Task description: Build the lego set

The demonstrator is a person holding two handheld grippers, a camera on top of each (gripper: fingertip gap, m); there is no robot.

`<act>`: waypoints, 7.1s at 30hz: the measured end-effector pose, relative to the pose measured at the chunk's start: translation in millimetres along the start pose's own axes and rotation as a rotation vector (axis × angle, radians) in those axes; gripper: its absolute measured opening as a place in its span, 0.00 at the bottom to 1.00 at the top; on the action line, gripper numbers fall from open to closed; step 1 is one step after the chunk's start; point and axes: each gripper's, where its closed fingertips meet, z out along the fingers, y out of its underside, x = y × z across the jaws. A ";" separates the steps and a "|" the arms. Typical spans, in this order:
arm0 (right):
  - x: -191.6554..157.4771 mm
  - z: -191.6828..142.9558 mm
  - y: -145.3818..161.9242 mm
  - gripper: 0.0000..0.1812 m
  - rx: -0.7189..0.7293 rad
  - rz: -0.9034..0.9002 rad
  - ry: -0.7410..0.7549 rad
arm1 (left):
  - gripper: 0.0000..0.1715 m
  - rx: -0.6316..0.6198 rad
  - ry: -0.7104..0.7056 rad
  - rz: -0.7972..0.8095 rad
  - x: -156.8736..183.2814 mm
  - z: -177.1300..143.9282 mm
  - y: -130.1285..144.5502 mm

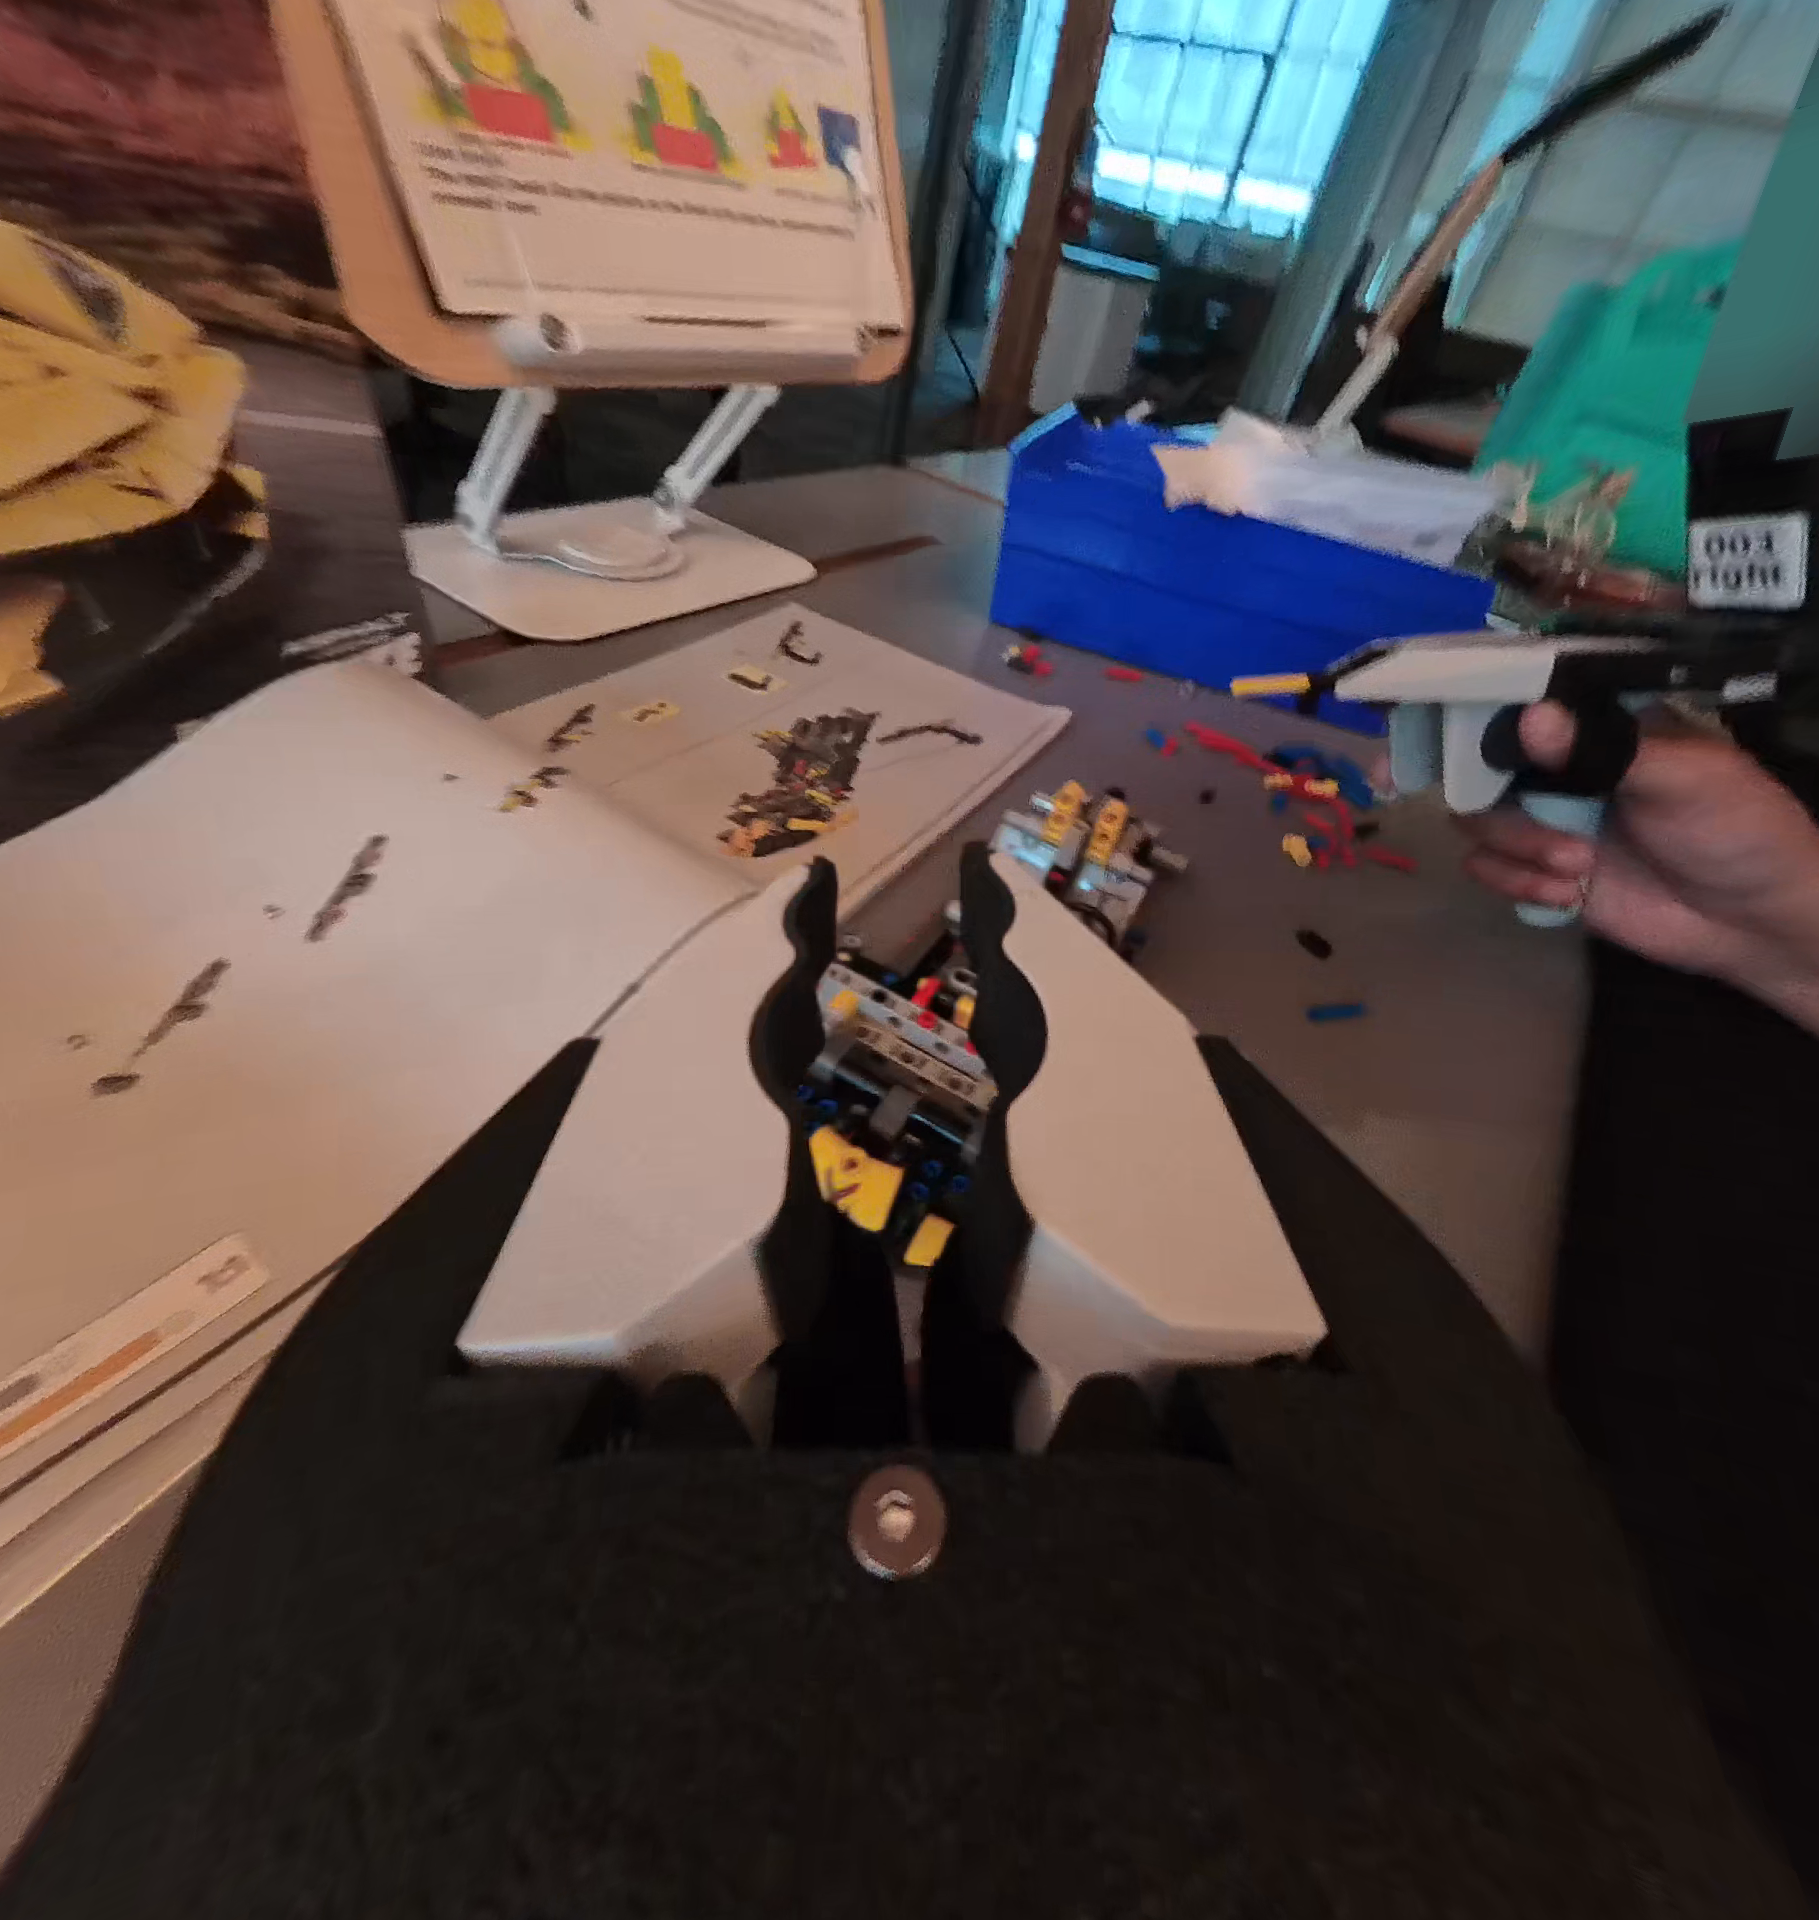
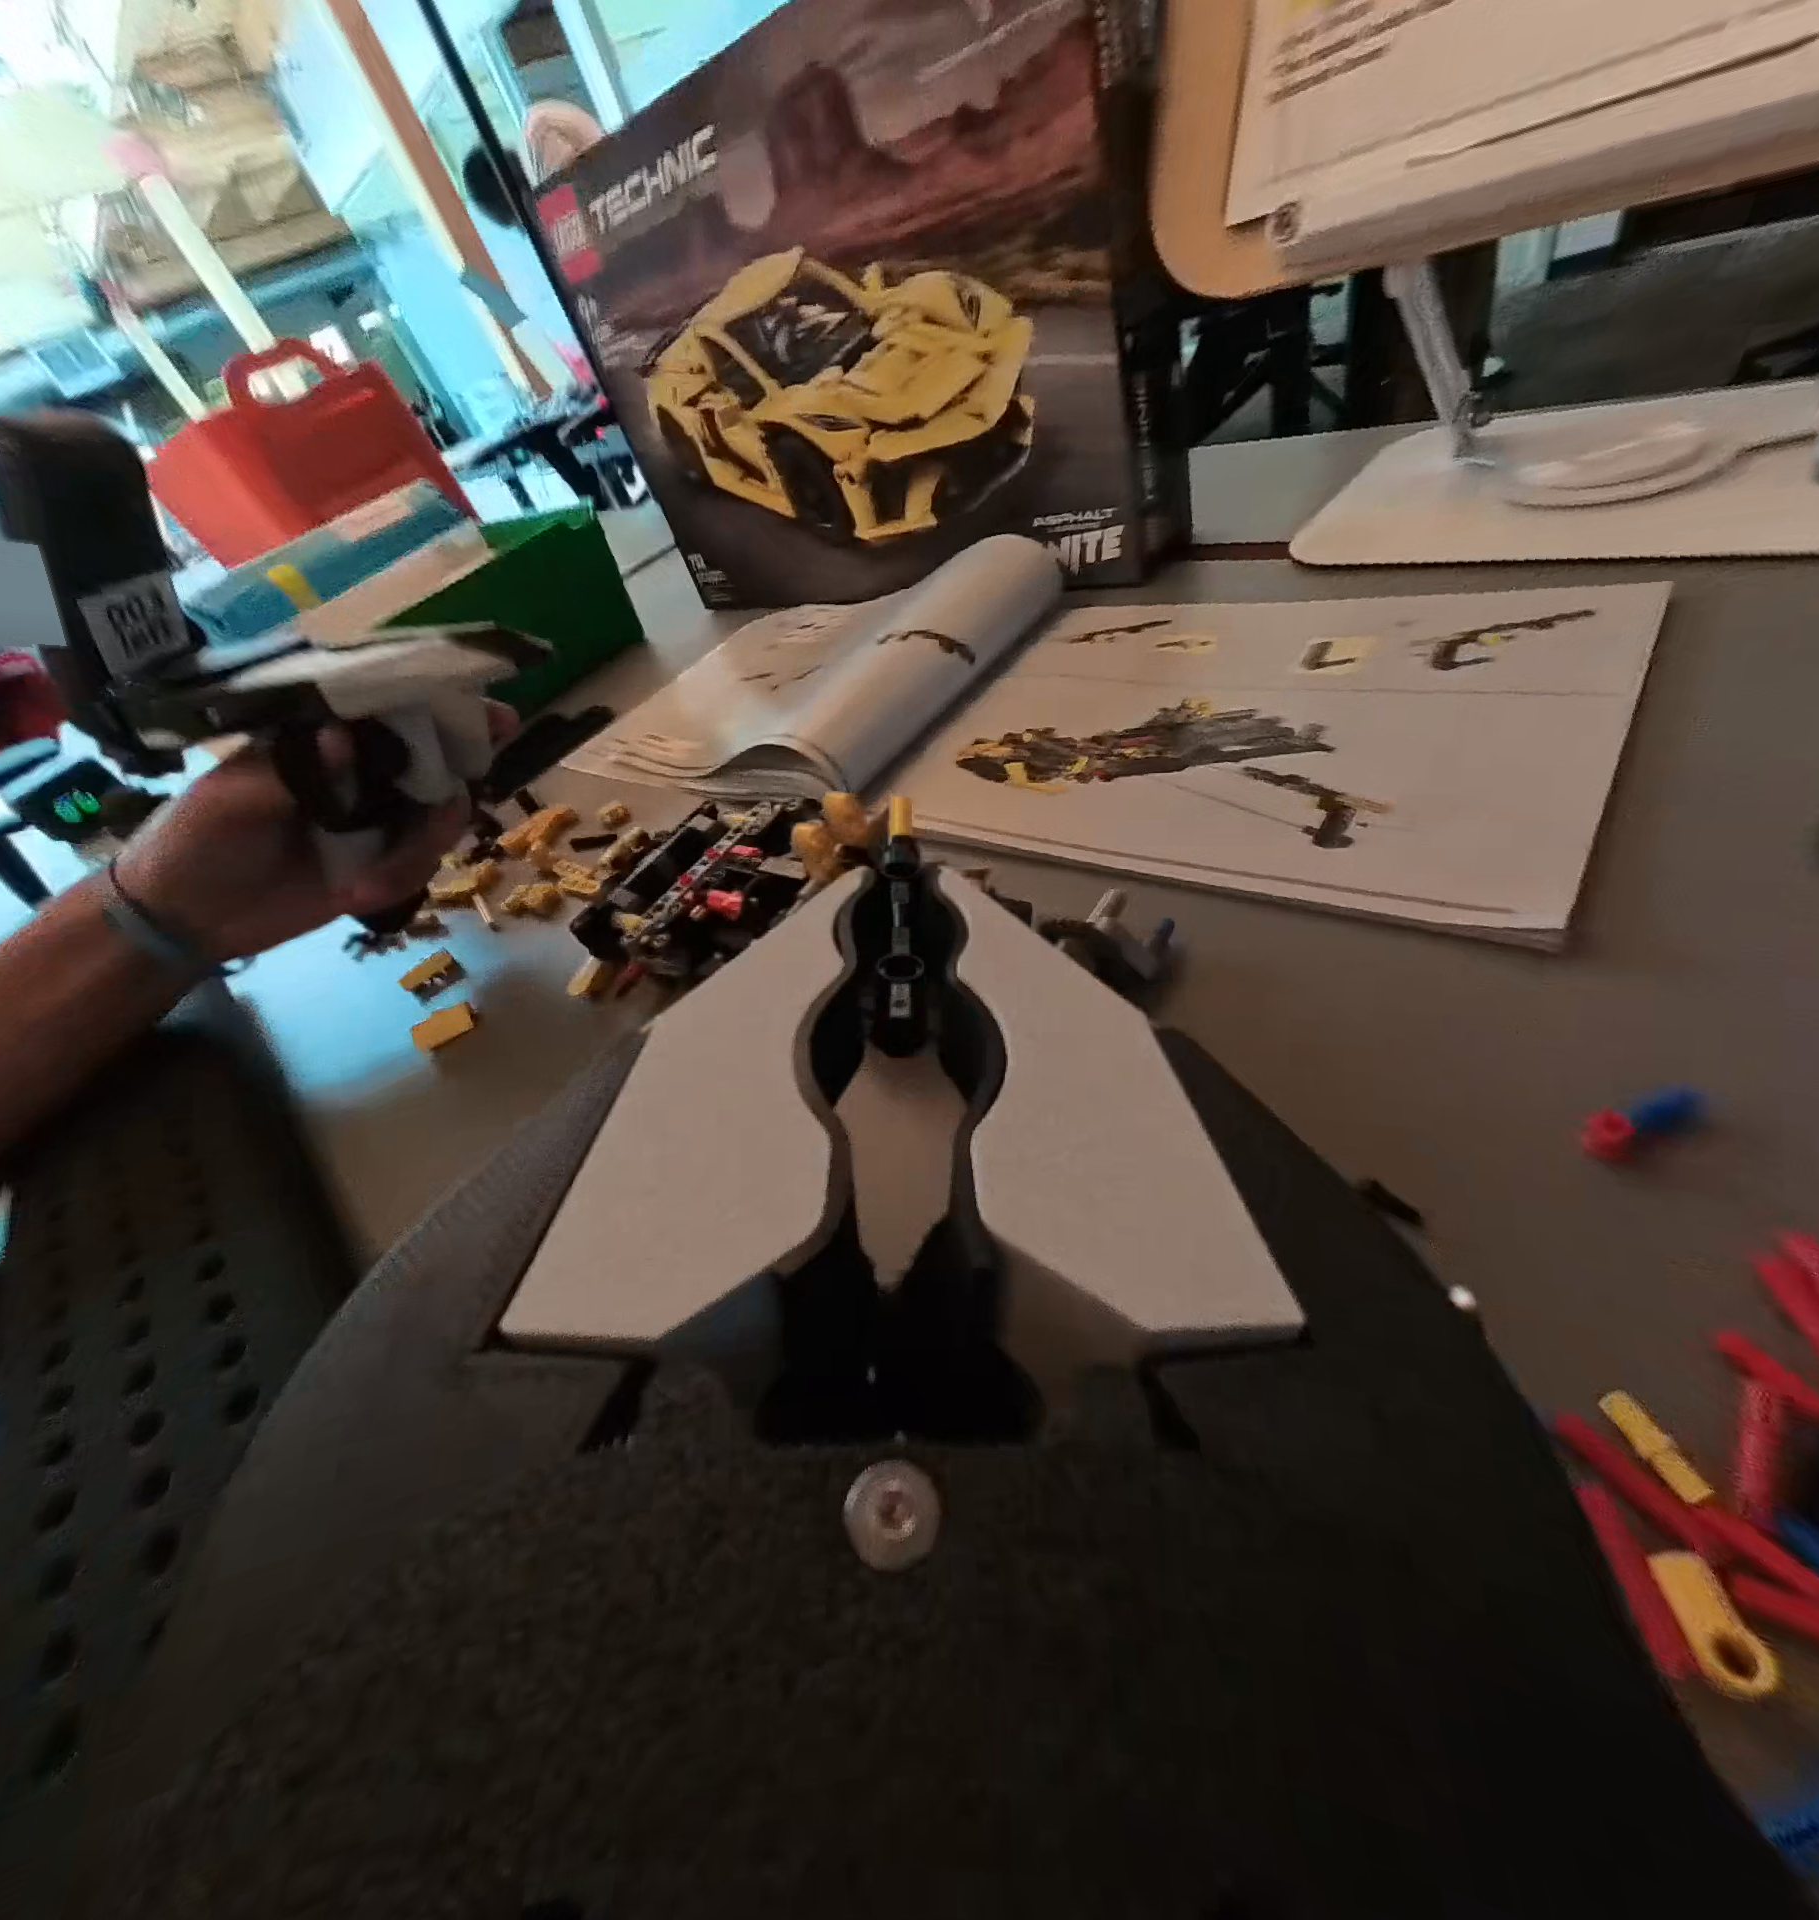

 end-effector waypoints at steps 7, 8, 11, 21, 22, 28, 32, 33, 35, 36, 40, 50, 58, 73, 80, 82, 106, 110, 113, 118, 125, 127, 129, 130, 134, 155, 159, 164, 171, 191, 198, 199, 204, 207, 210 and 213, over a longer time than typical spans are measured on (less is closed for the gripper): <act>2.2 -3.3 -3.1 0.03 0.039 0.057 -0.028 | 0.19 -0.556 0.323 0.208 125.5 58.7 78.1; 3.3 -4.1 -3.1 0.03 0.040 0.064 -0.025 | 0.20 -0.620 0.328 0.286 133.6 66.5 90.5; 12.5 -10.1 -6.6 0.03 0.070 0.103 0.007 | 0.19 -0.728 0.267 0.292 143.8 94.1 104.3; 36.2 -29.1 -18.1 0.03 0.178 0.184 0.093 | 0.16 -0.709 0.050 0.087 170.8 140.9 106.8; 35.3 -29.1 -18.4 0.03 0.181 0.185 0.086 | 0.16 -0.711 0.051 0.087 174.8 141.9 108.3; 34.1 -29.5 -18.1 0.03 0.191 0.228 0.052 | 0.12 -0.710 -0.015 0.080 174.3 147.2 115.9; 32.5 -28.9 -17.6 0.03 0.192 0.246 0.031 | 0.03 -0.708 -0.033 0.126 167.7 149.7 115.8; 31.9 -28.5 -17.3 0.03 0.190 0.246 0.027 | 0.03 -0.709 -0.019 0.132 167.7 150.3 115.8; 30.3 -27.4 -16.6 0.03 0.183 0.243 0.018 | 0.03 -0.718 0.020 0.162 167.3 150.3 116.0; 29.1 -27.0 -16.8 0.03 0.183 0.242 0.010 | 0.03 -0.720 0.050 0.181 166.3 149.7 115.8; 19.1 -24.7 -19.5 0.03 0.190 0.239 -0.059 | 0.03 -0.417 0.280 -0.047 158.1 141.9 57.7; -68.6 3.3 -37.7 0.03 0.156 0.360 -0.585 | 0.02 0.178 0.723 -0.655 111.6 64.1 -48.3; -75.8 4.4 -34.7 0.03 0.146 0.367 -0.603 | 0.02 0.137 0.785 -0.624 131.7 64.0 -43.9; -75.2 5.6 -28.2 0.03 0.120 0.340 -0.580 | 0.02 0.070 0.787 -0.591 130.2 64.9 -36.2; -74.3 7.5 -25.6 0.03 0.107 0.321 -0.561 | 0.02 0.058 0.779 -0.602 128.0 65.6 -33.0; -74.3 8.1 -24.0 0.03 0.100 0.300 -0.548 | 0.03 0.049 0.781 -0.606 127.3 65.3 -31.4; -78.2 9.4 -24.6 0.03 0.119 0.144 -0.472 | 0.03 0.050 0.796 -0.679 122.9 64.4 -31.0; -77.5 9.9 -23.7 0.03 0.118 0.130 -0.459 | 0.02 0.050 0.812 -0.696 123.5 63.3 -31.5; -77.9 9.3 -24.1 0.03 0.120 0.130 -0.462 | 0.02 0.055 0.821 -0.710 124.1 63.2 -31.9; -78.8 9.7 -23.2 0.03 0.112 0.234 -0.513 | 0.02 0.058 0.815 -0.661 124.5 61.7 -32.1; -80.3 8.4 -24.6 0.03 0.119 0.397 -0.597 | 0.03 0.081 0.790 -0.545 128.6 60.2 -33.1; -79.5 8.7 -23.5 0.03 0.114 0.399 -0.592 | 0.03 0.075 0.778 -0.527 127.9 61.4 -31.3; -78.7 8.9 -21.8 0.03 0.105 0.404 -0.592 | 0.03 0.065 0.768 -0.505 127.9 62.0 -29.2; -78.2 8.8 -20.5 0.03 0.098 0.402 -0.591 | 0.03 0.057 0.768 -0.499 127.9 62.2 -28.1; -81.5 6.2 -17.5 0.03 0.070 0.332 -0.594 | 0.03 -0.001 0.818 -0.456 132.4 56.8 -23.2; -102.0 6.9 7.6 0.03 -0.094 0.312 -0.706 | 0.03 -0.207 0.915 -0.229 139.2 30.6 5.0; -105.8 5.9 9.4 0.03 -0.112 0.400 -0.761 | 0.03 -0.212 0.914 -0.158 142.6 26.7 6.2; -106.1 8.6 19.3 0.03 -0.167 0.387 -0.745 | 0.03 -0.283 0.864 -0.025 138.0 24.7 19.7; -116.5 10.5 39.0 0.03 -0.248 0.120 -0.686 | 0.03 -0.427 0.849 0.152 137.8 12.7 45.6; -109.1 14.2 29.9 0.03 -0.178 0.082 -0.625 | 0.03 -0.327 0.723 0.140 133.9 25.8 31.9; -116.2 8.7 25.1 0.03 -0.152 0.093 -0.673 | 0.03 -0.276 0.771 0.133 141.2 19.9 26.7; -116.2 8.6 25.2 0.03 -0.151 0.093 -0.672 | 0.03 -0.268 0.769 0.131 141.1 20.1 26.2; -118.7 8.9 26.8 0.03 -0.157 0.086 -0.681 | 0.03 -0.273 0.772 0.152 142.7 17.8 27.4; -128.9 11.2 34.7 0.03 -0.192 0.050 -0.706 | 0.03 -0.308 0.802 0.173 154.9 18.2 36.1; -132.0 15.6 39.9 0.03 -0.210 0.018 -0.696 | 0.04 -0.295 0.792 0.167 156.7 21.6 35.9; -132.4 14.6 40.0 0.03 -0.217 0.027 -0.709 | 0.04 -0.311 0.780 0.196 156.9 21.4 38.5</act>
